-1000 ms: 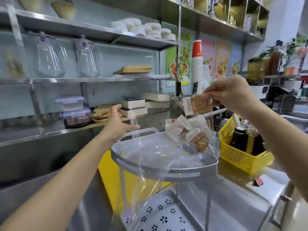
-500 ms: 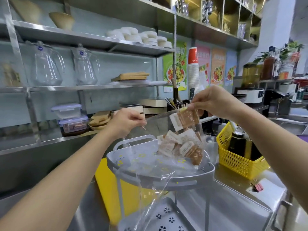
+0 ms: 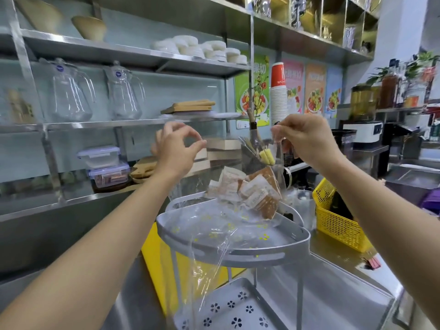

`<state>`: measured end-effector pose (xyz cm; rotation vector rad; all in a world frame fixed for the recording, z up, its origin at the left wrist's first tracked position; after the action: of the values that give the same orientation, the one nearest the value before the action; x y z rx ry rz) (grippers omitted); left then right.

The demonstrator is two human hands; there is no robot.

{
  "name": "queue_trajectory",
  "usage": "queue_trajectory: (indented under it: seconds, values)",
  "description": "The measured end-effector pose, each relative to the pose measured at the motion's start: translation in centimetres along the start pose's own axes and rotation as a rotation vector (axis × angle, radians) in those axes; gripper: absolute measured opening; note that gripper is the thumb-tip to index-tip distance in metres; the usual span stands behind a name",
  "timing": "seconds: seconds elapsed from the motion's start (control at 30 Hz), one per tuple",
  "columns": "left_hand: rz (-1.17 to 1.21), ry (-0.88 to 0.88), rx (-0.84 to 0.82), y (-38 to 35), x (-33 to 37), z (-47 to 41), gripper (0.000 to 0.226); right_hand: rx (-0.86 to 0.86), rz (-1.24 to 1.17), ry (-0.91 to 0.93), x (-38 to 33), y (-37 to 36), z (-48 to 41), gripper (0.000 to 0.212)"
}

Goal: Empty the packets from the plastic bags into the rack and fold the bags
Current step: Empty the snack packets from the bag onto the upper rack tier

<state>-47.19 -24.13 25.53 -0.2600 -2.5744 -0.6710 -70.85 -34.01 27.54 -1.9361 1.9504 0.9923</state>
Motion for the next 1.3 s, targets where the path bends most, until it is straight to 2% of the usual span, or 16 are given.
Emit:
queue_trajectory:
  seconds: [0.03, 0.13, 0.17, 0.2, 0.3, 0.37, 0.43, 0.57, 0.63, 0.67, 0.73, 0.83, 0.93, 1.07, 1.17, 1.3]
  values:
    - [0.086, 0.067, 0.018, 0.0, -0.6, 0.5, 0.02, 0.025, -0.056, -0.006, 0.0, 0.0, 0.1, 0.02]
    - [0.413, 0.384, -0.024, -1.3, -4.4, 2.5, 0.091, 0.047, -0.237, -0.008, -0.1, -0.1, 0.3, 0.011]
    - [0.52, 0.51, -0.058, -2.1, -5.7, 3.7, 0.104, 0.045, -0.287, -0.008, -0.1, -0.2, 0.4, 0.01]
    - [0.618, 0.596, -0.118, -3.1, -6.7, 4.7, 0.101, 0.043, -0.319, -0.008, -0.1, -0.2, 0.5, 0.011]
    - [0.787, 0.722, -0.411, -6.0, -6.9, 7.8, 0.042, 0.034, -0.371, -0.032, 0.4, -0.6, 1.0, 0.014]
    - [0.784, 0.75, -0.442, -6.6, -7.3, 8.9, 0.023, 0.036, -0.371, -0.07, 1.3, -0.7, 1.7, 0.012]
    - [0.797, 0.747, -0.384, -6.5, -7.5, 9.2, 0.016, 0.009, -0.345, -0.137, 2.5, -1.0, 2.5, 0.004]
    - [0.848, 0.691, -0.304, -6.2, -6.9, 9.2, 0.019, -0.126, -0.285, -0.391, 6.1, -1.8, 4.3, 0.048]
    - [0.892, 0.667, -0.272, -6.2, -6.4, 9.1, 0.019, -0.272, -0.203, -0.537, 7.7, -2.5, 5.5, 0.068]
    - [0.916, 0.659, -0.264, -6.1, -6.0, 9.1, 0.017, -0.364, -0.177, -0.574, 8.0, -2.8, 6.2, 0.068]
    - [0.967, 0.666, -0.307, -6.4, -5.6, 9.1, 0.008, -0.455, -0.194, -0.585, 8.1, -3.1, 7.0, 0.05]
    - [0.953, 0.75, -0.539, -7.1, -5.9, 10.3, 0.017, -0.367, -0.249, -0.522, 7.7, -2.3, 6.9, 0.031]
    - [0.857, 0.817, -0.656, -7.1, -7.0, 11.1, 0.005, -0.261, -0.303, -0.455, 6.9, -2.0, 6.6, 0.018]
    - [0.678, 0.733, -0.537, -5.6, -7.0, 8.6, 0.009, -0.145, -0.341, -0.466, 6.5, -1.8, 5.3, 0.008]
    - [0.571, 0.593, -0.31, -3.3, -5.8, 4.9, 0.019, -0.095, -0.377, -0.456, 5.6, -1.7, 3.4, 0.006]
    - [0.453, 0.401, -0.045, 0.5, -3.4, 0.3, 0.007, 0.005, -0.458, -0.414, 3.9, -2.1, 1.0, 0.002]
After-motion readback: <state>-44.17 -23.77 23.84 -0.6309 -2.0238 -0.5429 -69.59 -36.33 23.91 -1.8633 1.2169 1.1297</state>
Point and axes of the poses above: each hand's wrist, its own z-axis away from the middle knuckle, its own y-axis out of the back of the hand, x = y × z, the point moved 8 cm from there along -z, towards the middle knuckle, and after that the axes turned 4 degrees about -y, right-handed, at the moved point
